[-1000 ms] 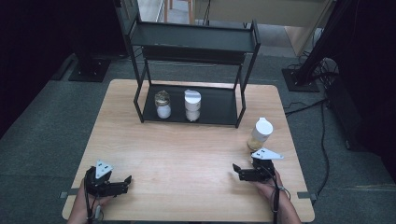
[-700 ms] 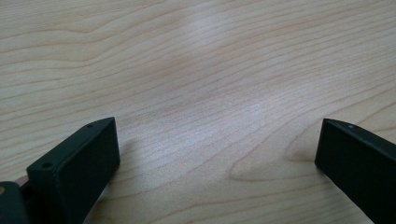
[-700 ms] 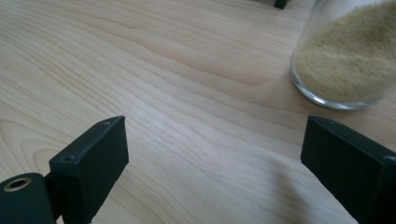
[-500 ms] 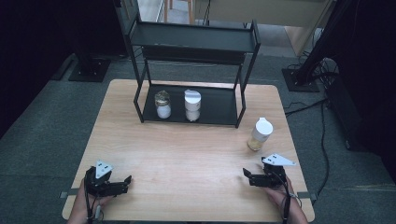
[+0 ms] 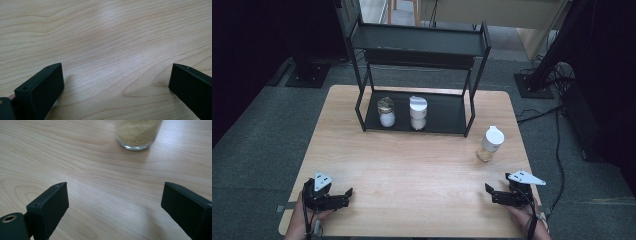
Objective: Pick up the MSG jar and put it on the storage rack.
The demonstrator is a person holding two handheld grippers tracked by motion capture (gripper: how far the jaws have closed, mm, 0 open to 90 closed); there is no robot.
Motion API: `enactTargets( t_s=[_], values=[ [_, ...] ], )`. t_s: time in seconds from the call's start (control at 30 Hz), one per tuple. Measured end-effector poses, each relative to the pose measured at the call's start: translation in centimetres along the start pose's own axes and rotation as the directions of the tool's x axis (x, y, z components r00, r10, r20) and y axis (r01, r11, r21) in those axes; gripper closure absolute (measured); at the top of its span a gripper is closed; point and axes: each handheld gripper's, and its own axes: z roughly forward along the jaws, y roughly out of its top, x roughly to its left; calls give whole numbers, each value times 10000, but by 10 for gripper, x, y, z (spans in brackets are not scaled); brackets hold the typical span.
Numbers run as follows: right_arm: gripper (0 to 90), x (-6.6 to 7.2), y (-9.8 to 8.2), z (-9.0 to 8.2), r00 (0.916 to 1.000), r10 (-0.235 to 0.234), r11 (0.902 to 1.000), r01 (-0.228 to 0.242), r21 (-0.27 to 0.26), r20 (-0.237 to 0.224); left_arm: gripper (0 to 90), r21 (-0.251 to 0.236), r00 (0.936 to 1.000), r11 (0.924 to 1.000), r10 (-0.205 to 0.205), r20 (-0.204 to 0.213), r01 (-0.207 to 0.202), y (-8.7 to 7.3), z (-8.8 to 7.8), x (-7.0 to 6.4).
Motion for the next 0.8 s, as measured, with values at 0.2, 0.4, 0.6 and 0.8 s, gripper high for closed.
enactTargets(
  t_s=[0.2, 0.4, 0.6, 0.8],
  values=[
    [73, -14, -10, -14, 9989, 236, 9997, -233, -78, 398, 0, 4, 10000, 10000, -20, -7, 20, 0, 0, 0],
    [73, -25, -20, -28, 9966, 499, 9987, -491, -132, 656, 0, 10, 10000, 10000, -21, -25, 21, 0, 0, 0],
    [73, -32, -26, -36, 9951, 587, 9983, -580, -114, 801, 0, 9, 10000, 10000, -34, -44, 34, 0, 0, 0],
    [73, -35, -31, -42, 9937, 636, 9979, -626, -140, 927, 0, 7, 10000, 10000, -46, -67, 46, 0, 0, 0]
  ],
)
